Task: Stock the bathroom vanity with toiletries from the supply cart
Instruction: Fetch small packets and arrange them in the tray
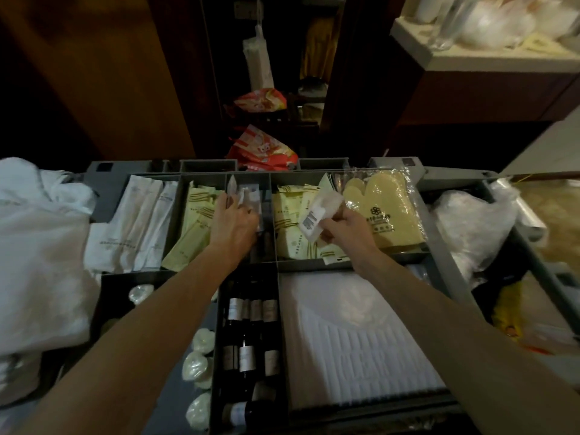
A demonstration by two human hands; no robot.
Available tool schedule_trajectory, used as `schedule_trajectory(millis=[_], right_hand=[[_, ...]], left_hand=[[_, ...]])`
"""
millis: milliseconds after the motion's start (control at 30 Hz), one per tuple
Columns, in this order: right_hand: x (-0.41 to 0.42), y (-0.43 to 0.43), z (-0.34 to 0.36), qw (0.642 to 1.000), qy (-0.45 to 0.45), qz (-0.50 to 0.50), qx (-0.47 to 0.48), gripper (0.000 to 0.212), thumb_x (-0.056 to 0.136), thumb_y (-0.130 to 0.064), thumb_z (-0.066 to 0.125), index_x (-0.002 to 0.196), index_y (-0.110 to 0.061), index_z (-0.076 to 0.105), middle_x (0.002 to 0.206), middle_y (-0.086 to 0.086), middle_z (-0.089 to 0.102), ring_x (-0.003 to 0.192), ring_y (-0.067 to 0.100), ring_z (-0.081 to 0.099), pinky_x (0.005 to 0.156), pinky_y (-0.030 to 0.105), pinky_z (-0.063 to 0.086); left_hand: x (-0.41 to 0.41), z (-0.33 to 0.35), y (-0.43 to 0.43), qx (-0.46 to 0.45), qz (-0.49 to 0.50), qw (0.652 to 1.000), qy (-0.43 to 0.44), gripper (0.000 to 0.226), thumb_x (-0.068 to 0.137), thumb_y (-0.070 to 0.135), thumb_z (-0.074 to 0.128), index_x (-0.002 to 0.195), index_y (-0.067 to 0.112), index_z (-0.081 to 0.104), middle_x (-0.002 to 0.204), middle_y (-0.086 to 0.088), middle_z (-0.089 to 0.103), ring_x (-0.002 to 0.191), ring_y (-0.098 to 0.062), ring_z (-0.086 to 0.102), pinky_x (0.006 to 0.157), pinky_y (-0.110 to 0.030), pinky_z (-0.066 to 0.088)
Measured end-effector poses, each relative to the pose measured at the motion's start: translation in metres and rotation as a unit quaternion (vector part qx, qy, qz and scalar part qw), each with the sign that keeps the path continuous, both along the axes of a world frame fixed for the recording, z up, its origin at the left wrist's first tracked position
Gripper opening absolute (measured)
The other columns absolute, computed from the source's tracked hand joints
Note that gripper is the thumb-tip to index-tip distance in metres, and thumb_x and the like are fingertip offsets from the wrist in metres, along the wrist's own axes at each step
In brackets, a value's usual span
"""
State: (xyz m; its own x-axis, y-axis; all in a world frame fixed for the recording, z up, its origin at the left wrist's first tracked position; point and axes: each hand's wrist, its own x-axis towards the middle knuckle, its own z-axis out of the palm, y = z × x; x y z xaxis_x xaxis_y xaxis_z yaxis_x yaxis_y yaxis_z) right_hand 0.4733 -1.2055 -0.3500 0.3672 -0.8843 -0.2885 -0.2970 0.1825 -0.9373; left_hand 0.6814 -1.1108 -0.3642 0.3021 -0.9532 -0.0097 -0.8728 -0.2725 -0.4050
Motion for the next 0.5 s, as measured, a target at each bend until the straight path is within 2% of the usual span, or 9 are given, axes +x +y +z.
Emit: schedule_trajectory(millis=[67,133,300,400,500], right_hand=[[-0.001,0.000,-0.001,1.000,0.008,-0.009,0.007,0.011,0.088,-0.008,0.068,0.099,-0.008,0.067,0.103,0.014,0.074,0.093,0.029,0.073,0.080,0.045,0.063],[-0.002,0.000,-0.001,1.000,0.015,-0.017,0.022,0.009,0.087,-0.011,0.071,0.094,-0.013,0.065,0.105,0.015,0.072,0.096,0.032,0.071,0.082,0.050,0.062],[-0.005,0.006,0.003,0.998,-0.001,0.003,0.056,0.015,0.090,-0.011,0.071,0.103,-0.011,0.064,0.103,0.008,0.075,0.088,0.021,0.076,0.075,0.041,0.064],[-0.006,0.011,0.005,0.999,-0.002,0.010,0.048,0.013,0.092,-0.011,0.070,0.103,-0.008,0.064,0.100,0.009,0.075,0.083,0.019,0.076,0.067,0.033,0.063],[-0.003,0.013,0.006,0.998,-0.013,0.008,0.057,0.010,0.092,-0.010,0.069,0.099,-0.009,0.063,0.099,0.009,0.074,0.084,0.021,0.076,0.071,0.038,0.064]], left_hand=[[0.002,-0.002,-0.004,0.003,0.001,1.000,-0.003,0.054,0.088,0.046,0.066,0.136,0.021,0.058,0.147,-0.009,0.052,0.138,-0.031,0.041,0.106,-0.048,0.030],[0.003,-0.004,-0.006,0.007,0.004,1.000,-0.005,0.053,0.087,0.041,0.067,0.136,0.020,0.059,0.146,-0.010,0.053,0.138,-0.032,0.041,0.105,-0.048,0.031],[0.005,-0.006,0.001,-0.023,-0.010,1.000,0.010,0.050,0.084,0.026,0.070,0.132,0.016,0.061,0.133,-0.011,0.064,0.133,-0.035,0.047,0.100,-0.050,0.032],[0.005,-0.003,0.007,-0.078,0.003,0.996,0.047,0.025,0.086,0.029,0.067,0.109,0.022,0.071,0.110,-0.003,0.072,0.115,-0.029,0.055,0.096,-0.048,0.035],[0.002,0.000,0.013,-0.171,0.012,0.976,0.136,0.010,0.088,0.031,0.065,0.089,0.023,0.070,0.094,-0.001,0.072,0.103,-0.028,0.056,0.094,-0.047,0.036]])
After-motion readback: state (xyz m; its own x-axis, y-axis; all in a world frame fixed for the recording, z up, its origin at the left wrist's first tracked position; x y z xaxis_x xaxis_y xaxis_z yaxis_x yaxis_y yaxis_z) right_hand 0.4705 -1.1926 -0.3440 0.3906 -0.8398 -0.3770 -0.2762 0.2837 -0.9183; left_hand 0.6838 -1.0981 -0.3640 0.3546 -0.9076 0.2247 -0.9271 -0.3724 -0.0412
